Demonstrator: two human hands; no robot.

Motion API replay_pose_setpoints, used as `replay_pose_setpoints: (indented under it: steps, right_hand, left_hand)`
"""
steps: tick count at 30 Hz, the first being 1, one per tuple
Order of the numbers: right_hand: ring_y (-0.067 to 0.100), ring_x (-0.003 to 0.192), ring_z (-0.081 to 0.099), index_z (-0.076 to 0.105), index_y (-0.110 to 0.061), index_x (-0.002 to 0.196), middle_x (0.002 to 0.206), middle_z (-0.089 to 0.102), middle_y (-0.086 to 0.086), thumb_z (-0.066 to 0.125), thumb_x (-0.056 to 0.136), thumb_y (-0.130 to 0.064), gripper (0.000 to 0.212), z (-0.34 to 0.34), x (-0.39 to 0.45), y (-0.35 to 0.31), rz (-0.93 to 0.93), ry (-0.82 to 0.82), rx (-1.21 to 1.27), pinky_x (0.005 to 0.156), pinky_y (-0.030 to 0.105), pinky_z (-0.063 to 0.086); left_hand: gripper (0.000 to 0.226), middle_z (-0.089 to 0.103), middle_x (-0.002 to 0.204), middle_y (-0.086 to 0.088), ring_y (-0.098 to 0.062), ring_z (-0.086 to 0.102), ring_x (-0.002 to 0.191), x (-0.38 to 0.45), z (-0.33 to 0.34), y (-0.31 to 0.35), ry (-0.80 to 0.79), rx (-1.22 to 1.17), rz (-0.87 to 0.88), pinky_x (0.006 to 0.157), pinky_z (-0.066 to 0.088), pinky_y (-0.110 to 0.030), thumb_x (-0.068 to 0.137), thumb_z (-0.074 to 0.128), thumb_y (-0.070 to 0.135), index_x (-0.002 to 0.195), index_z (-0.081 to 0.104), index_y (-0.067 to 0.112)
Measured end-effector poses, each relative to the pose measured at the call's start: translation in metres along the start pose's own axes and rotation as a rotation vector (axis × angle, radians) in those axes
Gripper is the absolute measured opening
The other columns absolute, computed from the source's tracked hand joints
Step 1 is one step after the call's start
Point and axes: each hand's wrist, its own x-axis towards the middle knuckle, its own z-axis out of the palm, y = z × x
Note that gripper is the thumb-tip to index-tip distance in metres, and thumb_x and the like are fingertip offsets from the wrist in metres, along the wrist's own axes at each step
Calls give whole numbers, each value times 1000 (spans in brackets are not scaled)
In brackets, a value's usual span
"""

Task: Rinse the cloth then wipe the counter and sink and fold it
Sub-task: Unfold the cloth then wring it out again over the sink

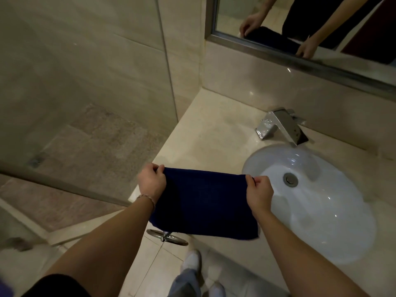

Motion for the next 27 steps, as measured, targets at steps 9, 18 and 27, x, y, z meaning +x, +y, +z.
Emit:
replay_pose_setpoints:
  steps: [9, 18, 27]
  right_hand:
    - [24, 121, 54, 36, -12, 150, 143, 49, 7, 62, 93, -54, 76, 5, 12, 5, 178, -335, -86, 96, 37, 51]
    - [19, 98, 60, 56, -11, 119, 115, 60, 5, 68, 95, -27, 32, -13, 6, 2, 148, -235, 37, 81, 35, 53]
    - [25, 97, 65, 57, -13, 107, 107, 64, 7, 67, 94, -20, 18, -3, -9, -29, 161, -221, 190, 86, 45, 57]
  left_hand:
    - [43, 54, 138, -3, -29, 41, 132, -7, 4, 9, -107, 488, 511, 110, 31, -50, 98, 59, 41, 136, 59, 20]
    - [54, 38, 154, 5, -23, 28, 143, -36, 30, 23, -349, 641, 659, 116, 23, -48, 99, 58, 43, 148, 41, 30]
    - [32, 57, 109, 5, -10, 58, 95, -98, 44, 24, -361, 55, 361, 85, 54, -28, 93, 70, 40, 114, 58, 21]
